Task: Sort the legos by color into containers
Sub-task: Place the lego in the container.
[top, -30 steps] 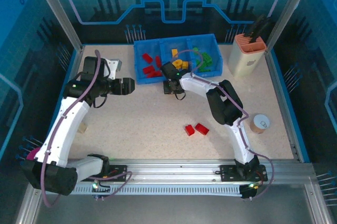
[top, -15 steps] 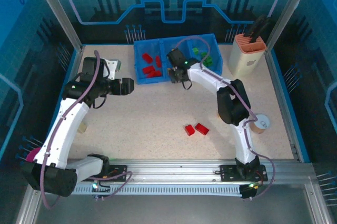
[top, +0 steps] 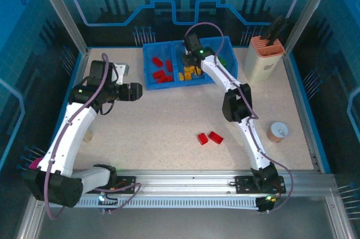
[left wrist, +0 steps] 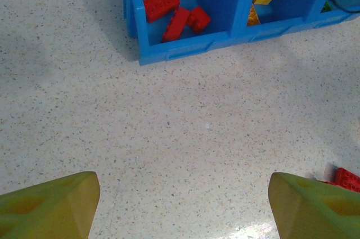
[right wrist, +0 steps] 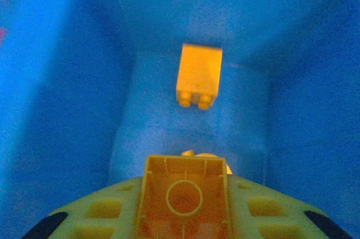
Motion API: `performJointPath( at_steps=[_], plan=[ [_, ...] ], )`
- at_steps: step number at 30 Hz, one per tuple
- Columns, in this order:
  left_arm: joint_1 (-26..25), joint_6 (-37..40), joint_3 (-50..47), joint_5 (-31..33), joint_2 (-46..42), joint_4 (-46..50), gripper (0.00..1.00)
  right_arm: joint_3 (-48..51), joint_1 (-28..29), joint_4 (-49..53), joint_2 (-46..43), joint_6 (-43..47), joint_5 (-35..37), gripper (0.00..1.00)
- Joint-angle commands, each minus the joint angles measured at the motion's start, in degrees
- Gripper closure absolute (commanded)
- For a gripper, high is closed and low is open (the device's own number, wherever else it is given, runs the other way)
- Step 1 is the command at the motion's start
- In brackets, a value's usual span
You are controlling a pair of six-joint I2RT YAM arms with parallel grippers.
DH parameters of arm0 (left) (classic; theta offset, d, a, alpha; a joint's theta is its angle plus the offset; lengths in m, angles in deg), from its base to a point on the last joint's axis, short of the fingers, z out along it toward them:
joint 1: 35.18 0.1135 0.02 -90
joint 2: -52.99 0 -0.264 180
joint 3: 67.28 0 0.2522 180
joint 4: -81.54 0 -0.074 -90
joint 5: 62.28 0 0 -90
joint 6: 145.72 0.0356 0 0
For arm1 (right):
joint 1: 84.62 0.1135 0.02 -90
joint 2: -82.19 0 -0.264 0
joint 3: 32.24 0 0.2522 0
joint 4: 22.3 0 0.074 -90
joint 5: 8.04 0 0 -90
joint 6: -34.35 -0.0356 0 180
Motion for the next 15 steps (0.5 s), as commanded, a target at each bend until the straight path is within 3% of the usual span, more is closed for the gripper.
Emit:
performJointPath(
  at_steps=[1, 5, 15],
  plan=[
    [-0.27, 1.15, 0.3, 0.72, 0.58, -0.55, 0.2, -2.85, -1.4, 0.83, 1.35, 0.14, -3.46, 0.69],
    [-0.29, 0.98, 0.61, 0.44, 1.35, -0.73, 0.2, -2.41, -1.39, 0.56, 1.54, -0.09, -5.43, 0.6],
    [-0.29, 0.55, 0.47, -0.09, 1.91, -0.99, 0.2, 7.9, -0.45, -4.98, -7.22, 0.52, -4.75, 0.52]
  ],
)
